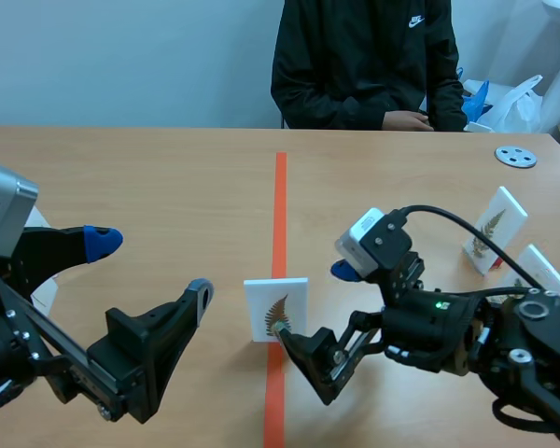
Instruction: Sort the leaf by its shape. The table is split by an orange tape line. A compound leaf with several leaflets goes to the left side, a simple leaf with one blade goes to the right side. Return to the home posture when a red brick is placed on the table.
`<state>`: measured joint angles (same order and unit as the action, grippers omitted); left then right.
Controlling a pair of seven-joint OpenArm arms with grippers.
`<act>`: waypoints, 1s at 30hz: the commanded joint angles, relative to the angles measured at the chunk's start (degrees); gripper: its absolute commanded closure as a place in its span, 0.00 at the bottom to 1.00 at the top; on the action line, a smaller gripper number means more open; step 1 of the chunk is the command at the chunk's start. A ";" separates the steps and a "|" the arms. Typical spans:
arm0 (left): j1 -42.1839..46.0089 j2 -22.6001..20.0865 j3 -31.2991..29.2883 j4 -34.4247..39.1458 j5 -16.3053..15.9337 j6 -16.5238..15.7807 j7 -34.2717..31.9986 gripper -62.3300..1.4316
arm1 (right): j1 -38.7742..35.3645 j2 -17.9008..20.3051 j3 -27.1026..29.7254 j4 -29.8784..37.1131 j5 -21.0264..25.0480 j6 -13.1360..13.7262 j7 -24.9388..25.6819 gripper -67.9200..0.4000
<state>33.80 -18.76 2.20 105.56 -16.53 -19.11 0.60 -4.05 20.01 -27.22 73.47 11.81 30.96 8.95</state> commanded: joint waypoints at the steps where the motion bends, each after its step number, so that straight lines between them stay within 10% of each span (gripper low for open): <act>1: 0.46 -0.17 0.15 1.20 -0.37 -0.09 -1.05 0.00 | 1.90 -1.16 -0.44 -0.39 -0.79 -0.09 2.43 0.00; 12: 0.46 -0.17 0.15 1.20 -0.37 -0.09 -1.18 0.00 | 6.16 -5.42 -7.54 -8.44 -9.01 -7.65 7.02 0.01; 30: 0.46 -0.17 0.15 1.20 -0.37 -0.07 -1.20 0.00 | 5.95 -5.33 -9.22 -8.72 -9.31 -9.33 6.43 0.76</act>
<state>33.80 -18.76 2.20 105.56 -16.53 -19.11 0.38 1.23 14.61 -36.77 63.90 1.89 21.67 14.72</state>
